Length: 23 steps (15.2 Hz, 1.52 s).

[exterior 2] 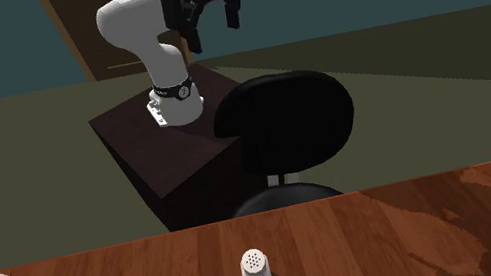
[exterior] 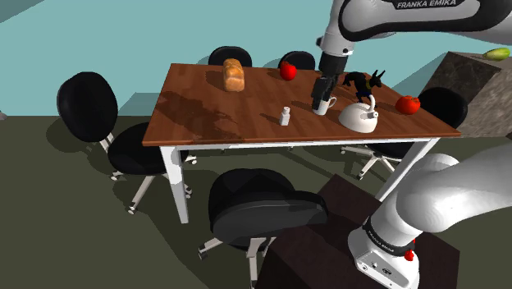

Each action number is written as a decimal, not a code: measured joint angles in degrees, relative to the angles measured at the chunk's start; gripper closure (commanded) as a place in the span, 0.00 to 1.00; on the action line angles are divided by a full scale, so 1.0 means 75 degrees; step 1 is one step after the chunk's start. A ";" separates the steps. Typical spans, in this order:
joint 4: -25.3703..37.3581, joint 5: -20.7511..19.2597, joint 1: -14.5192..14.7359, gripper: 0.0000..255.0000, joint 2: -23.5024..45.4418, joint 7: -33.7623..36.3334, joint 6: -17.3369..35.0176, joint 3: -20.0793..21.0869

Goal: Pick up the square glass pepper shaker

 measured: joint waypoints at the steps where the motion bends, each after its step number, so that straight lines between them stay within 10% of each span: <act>1: 0.0023 -0.0048 -0.0029 0.00 0.0229 -0.0121 0.0218 -0.0100; 23: 0.3813 0.0770 -0.0649 0.00 0.6291 -0.2519 0.2695 -0.1205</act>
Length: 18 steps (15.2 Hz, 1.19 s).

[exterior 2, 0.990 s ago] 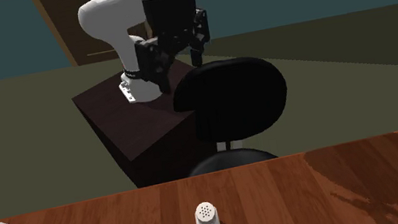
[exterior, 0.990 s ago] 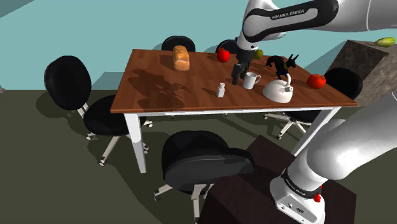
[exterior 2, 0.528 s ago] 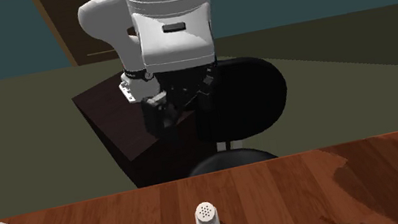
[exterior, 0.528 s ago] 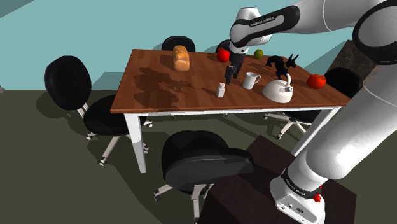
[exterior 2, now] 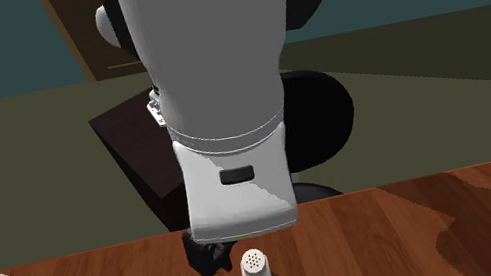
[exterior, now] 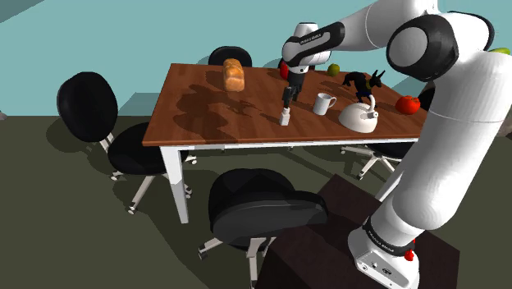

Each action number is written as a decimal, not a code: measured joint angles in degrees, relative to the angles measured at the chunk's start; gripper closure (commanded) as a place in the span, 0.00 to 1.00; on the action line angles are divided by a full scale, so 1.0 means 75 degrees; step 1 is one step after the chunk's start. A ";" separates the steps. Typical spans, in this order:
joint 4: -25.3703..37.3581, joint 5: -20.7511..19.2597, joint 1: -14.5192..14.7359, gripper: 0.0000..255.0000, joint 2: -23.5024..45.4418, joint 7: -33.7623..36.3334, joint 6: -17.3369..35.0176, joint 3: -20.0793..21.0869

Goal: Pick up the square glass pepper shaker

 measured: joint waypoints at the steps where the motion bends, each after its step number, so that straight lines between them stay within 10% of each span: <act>1: 0.0271 0.0065 -0.0059 0.00 0.0249 -0.0081 -0.0025 0.0001; 9: 0.0206 0.0222 -0.0152 0.00 0.0770 -0.0221 0.0556 0.0043; 10: 0.0206 0.0230 -0.0153 1.00 0.0798 -0.0222 0.0583 0.0048; 18: 0.0205 0.0241 -0.0158 1.00 0.0825 -0.0228 0.0622 0.0052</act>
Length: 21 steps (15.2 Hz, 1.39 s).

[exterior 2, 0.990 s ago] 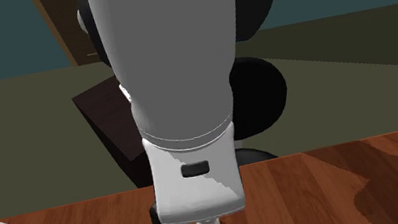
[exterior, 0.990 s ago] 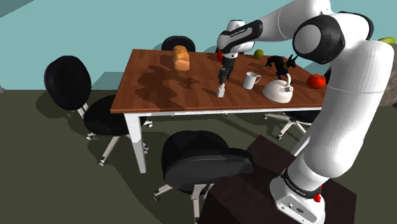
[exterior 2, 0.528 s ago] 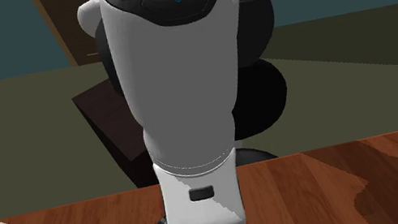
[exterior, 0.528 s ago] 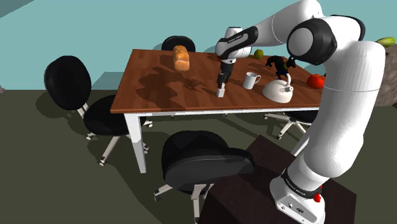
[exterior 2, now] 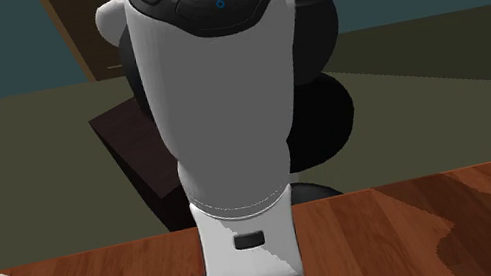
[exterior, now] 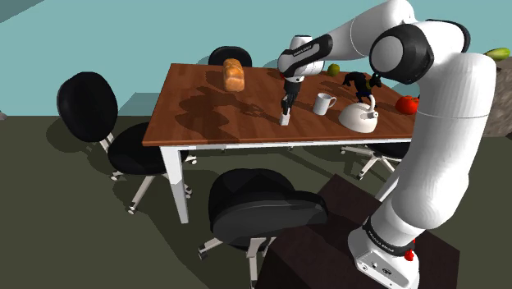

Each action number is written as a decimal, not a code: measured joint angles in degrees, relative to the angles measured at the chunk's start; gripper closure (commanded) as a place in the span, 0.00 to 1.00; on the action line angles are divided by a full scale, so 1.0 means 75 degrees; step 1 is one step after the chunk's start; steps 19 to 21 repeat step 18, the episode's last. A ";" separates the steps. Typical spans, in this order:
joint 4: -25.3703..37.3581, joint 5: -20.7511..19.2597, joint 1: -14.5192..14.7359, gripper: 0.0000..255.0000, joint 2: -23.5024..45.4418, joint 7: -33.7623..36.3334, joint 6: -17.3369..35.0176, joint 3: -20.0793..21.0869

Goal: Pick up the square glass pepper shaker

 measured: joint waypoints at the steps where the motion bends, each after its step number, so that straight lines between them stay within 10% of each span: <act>1: -0.0001 0.0000 0.0000 1.00 -0.0001 0.0000 0.0000 0.0000; 21: 0.0695 -0.0194 0.0053 1.00 -0.0593 0.0099 -0.1272 -0.0078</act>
